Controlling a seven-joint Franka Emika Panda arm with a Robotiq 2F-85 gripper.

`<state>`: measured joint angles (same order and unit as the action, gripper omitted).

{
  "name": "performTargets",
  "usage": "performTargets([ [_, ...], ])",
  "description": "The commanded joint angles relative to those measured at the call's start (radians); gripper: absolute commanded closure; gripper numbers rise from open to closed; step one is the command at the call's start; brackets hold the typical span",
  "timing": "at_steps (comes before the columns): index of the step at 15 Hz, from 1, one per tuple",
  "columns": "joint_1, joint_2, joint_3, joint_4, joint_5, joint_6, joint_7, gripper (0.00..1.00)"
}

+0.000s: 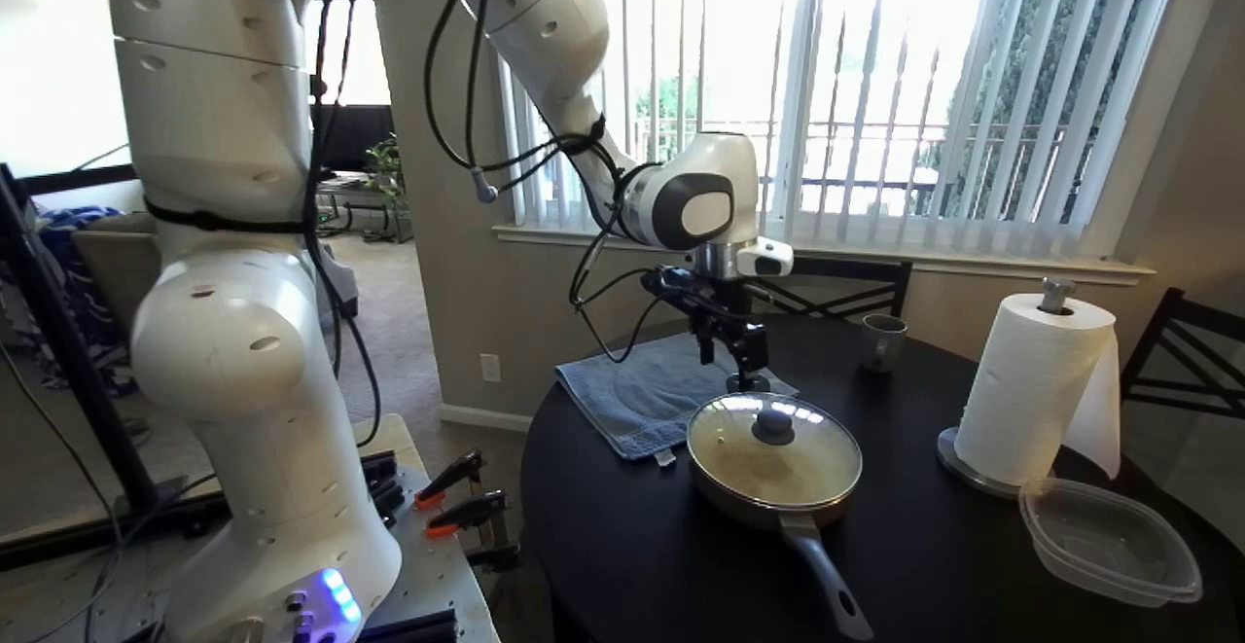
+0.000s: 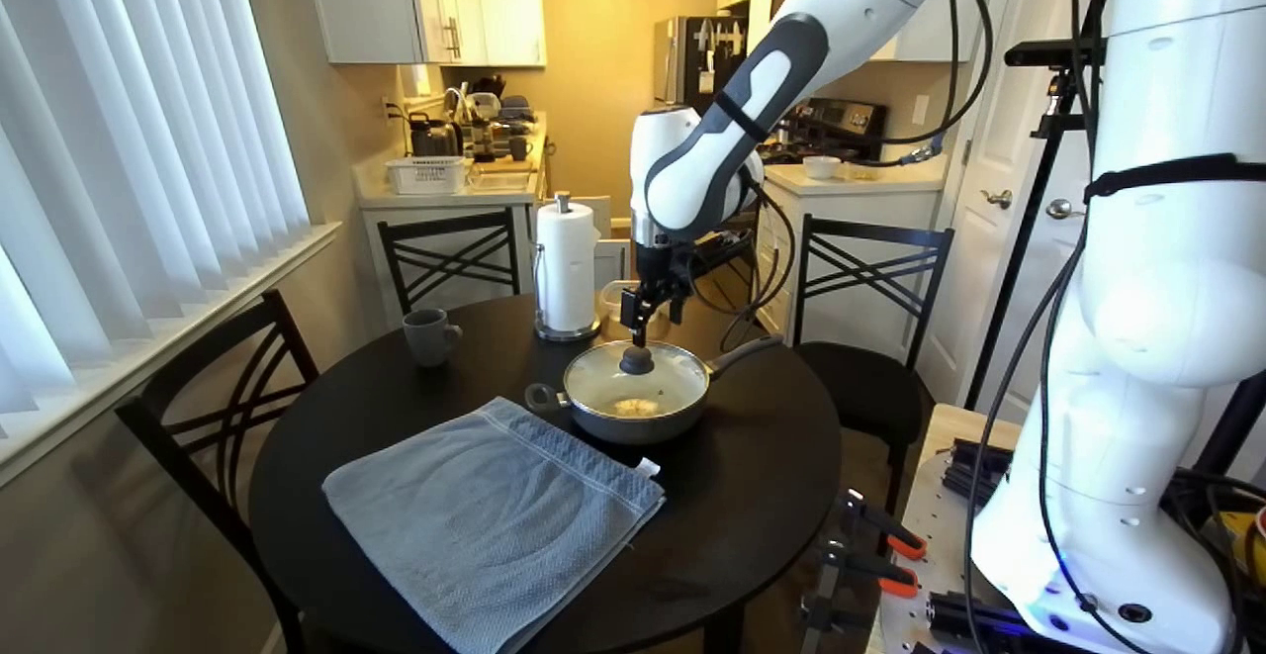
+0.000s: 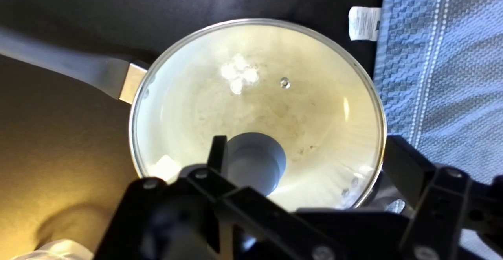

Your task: Remove the glass lid from the grey pan and then out it on the blue towel

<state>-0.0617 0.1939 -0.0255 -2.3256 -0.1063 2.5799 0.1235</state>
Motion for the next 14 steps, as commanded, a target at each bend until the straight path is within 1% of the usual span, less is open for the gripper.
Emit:
performTargets([
  [1,-0.020,0.125,0.023,0.087,0.121,0.021,-0.159,0.00],
  [3,-0.030,0.177,0.029,0.129,0.156,0.009,-0.200,0.00],
  [6,-0.043,0.227,0.021,0.172,0.178,0.002,-0.204,0.00],
  [9,-0.064,0.253,0.017,0.202,0.188,0.005,-0.199,0.00],
  [12,-0.093,0.282,0.028,0.243,0.208,-0.011,-0.221,0.00],
  [14,-0.100,0.304,0.026,0.275,0.204,-0.024,-0.229,0.00],
])
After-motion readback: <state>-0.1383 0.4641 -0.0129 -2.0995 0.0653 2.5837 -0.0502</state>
